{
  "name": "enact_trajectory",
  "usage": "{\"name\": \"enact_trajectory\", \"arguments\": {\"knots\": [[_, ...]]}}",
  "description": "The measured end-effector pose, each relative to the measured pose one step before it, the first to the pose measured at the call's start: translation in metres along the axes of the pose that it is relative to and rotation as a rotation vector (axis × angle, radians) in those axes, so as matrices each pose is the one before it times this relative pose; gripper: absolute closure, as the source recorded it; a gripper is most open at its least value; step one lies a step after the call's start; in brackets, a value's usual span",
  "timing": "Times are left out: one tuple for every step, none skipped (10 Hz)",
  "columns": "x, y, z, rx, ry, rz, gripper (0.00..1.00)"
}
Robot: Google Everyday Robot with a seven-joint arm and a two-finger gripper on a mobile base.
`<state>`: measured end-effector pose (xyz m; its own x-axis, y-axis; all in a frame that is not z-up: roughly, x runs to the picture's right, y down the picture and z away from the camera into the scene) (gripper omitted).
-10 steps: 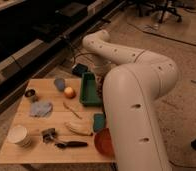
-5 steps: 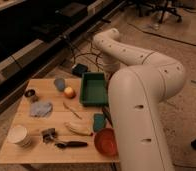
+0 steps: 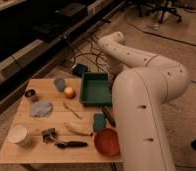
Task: Place grapes in tray
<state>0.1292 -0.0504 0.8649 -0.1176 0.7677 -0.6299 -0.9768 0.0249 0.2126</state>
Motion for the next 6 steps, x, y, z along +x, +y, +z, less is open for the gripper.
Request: {"name": "enact_trajectory", "arguments": {"knots": [[-0.00271,-0.00087,0.00102,0.00026,-0.00264,-0.00297,0.55],[-0.00267,-0.00075,0.00078,-0.00011,-0.00176,-0.00229,0.45],[-0.00187,-0.00043,-0.00096,-0.00194,-0.00197,-0.00104,0.36],[0.00014,-0.00072,0.00050,0.00134,0.00084,-0.00072,0.26],[-0.00059,-0.00090,-0.00182,-0.00038,-0.00622,-0.00029,0.21],[-0.00065,-0.00117,-0.00070,-0.00351,-0.00628,0.00902,0.20]]}}
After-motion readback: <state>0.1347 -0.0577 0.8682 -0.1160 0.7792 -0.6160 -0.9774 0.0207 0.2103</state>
